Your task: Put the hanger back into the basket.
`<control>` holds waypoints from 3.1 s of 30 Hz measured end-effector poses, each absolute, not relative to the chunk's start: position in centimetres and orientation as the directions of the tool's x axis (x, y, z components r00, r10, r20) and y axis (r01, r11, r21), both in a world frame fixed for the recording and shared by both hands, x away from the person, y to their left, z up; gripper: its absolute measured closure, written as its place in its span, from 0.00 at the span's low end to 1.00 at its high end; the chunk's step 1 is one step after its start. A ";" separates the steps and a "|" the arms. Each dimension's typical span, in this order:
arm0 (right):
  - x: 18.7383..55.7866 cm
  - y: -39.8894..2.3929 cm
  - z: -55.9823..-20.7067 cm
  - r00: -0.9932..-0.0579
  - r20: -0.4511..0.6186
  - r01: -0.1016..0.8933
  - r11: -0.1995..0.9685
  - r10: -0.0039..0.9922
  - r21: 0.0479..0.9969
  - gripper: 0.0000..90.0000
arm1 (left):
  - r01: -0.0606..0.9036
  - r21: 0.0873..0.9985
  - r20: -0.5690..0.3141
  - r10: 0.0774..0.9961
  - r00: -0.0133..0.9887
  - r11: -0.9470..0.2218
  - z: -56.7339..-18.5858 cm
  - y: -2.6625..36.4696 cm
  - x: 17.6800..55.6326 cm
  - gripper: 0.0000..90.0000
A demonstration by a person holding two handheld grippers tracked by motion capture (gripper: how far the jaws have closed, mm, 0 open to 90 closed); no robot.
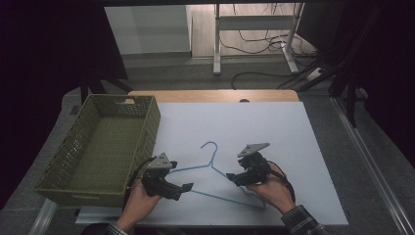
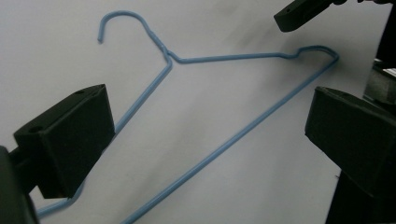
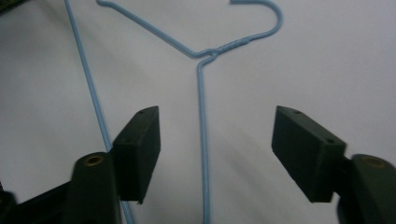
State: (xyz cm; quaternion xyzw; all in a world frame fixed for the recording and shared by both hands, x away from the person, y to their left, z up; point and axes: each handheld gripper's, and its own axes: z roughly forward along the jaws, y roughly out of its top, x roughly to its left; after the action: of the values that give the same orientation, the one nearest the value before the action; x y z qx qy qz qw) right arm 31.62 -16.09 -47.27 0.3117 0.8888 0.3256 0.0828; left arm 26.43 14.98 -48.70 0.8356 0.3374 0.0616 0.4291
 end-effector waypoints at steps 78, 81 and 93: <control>30.5 -12.9 -48.0 -0.853 -0.145 0.303 0.701 0.502 0.646 0.96 | 0.645 0.636 -0.202 0.716 0.668 -0.423 -48.8 6.8 37.4 0.58; 30.4 -12.9 -48.0 -0.853 -0.147 0.300 0.700 0.501 0.648 0.97 | 0.662 0.622 -0.212 0.724 0.656 -0.418 -49.0 6.6 37.6 0.62; 30.3 -12.9 -48.1 -0.856 -0.156 0.292 0.710 0.492 0.641 0.96 | 0.713 0.577 -0.269 0.731 0.627 -0.399 -49.3 6.1 37.8 0.78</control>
State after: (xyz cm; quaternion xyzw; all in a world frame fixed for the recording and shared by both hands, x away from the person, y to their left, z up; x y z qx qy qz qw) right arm 30.34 -12.88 -48.09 0.2151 0.9108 0.3140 0.1597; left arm 37.83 6.06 -49.26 0.8362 0.4316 0.0134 0.3381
